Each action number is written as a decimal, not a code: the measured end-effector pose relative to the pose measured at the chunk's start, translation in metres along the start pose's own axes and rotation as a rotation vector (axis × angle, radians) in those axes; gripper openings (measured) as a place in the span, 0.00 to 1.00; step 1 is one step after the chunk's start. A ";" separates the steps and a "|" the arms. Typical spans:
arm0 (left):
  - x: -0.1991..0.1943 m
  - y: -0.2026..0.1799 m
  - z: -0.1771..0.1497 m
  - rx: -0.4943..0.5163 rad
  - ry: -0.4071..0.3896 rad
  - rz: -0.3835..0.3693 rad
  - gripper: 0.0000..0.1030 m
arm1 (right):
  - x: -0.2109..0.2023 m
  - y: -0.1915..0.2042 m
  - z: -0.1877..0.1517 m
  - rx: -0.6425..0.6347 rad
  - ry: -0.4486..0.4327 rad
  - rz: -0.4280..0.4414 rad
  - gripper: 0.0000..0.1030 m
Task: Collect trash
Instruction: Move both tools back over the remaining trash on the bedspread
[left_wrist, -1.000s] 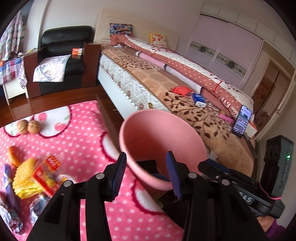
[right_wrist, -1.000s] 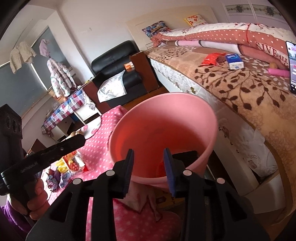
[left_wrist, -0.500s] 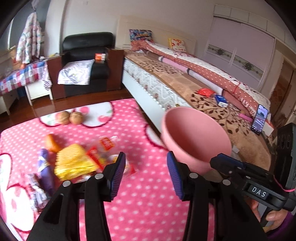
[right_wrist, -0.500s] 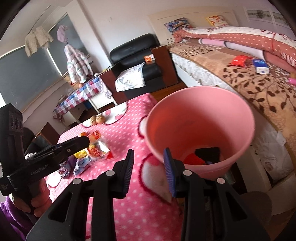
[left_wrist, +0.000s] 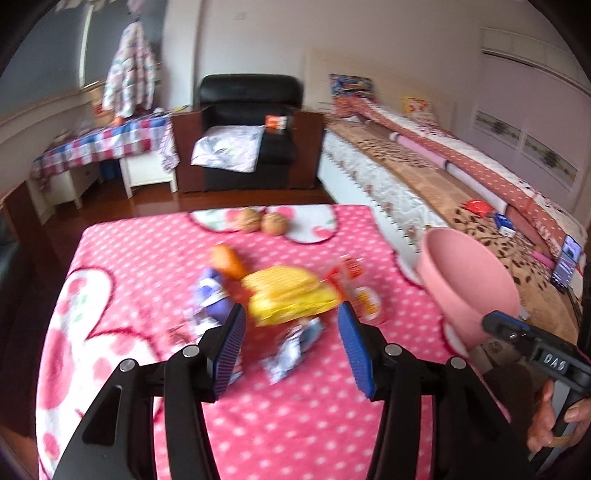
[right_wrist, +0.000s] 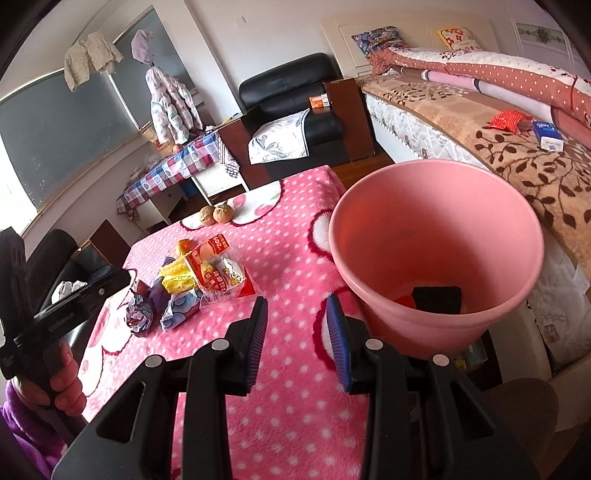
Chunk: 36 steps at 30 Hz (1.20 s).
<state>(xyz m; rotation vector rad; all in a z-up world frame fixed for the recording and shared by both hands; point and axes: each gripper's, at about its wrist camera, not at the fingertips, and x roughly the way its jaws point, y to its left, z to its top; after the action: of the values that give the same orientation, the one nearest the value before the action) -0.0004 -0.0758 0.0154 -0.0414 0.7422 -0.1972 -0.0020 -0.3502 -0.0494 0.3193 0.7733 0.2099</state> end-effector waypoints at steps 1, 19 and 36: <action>-0.001 0.005 -0.001 -0.011 0.004 0.009 0.51 | 0.001 0.000 0.000 0.000 0.002 0.002 0.33; 0.030 0.045 -0.008 -0.198 0.104 0.096 0.60 | 0.011 0.001 -0.002 -0.008 0.033 0.032 0.33; 0.041 0.083 -0.039 -0.315 0.176 -0.005 0.40 | 0.036 0.058 0.012 -0.148 0.110 0.160 0.33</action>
<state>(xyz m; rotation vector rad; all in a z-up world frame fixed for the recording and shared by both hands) 0.0164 -0.0009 -0.0492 -0.3290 0.9433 -0.0879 0.0283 -0.2876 -0.0439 0.2309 0.8361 0.4361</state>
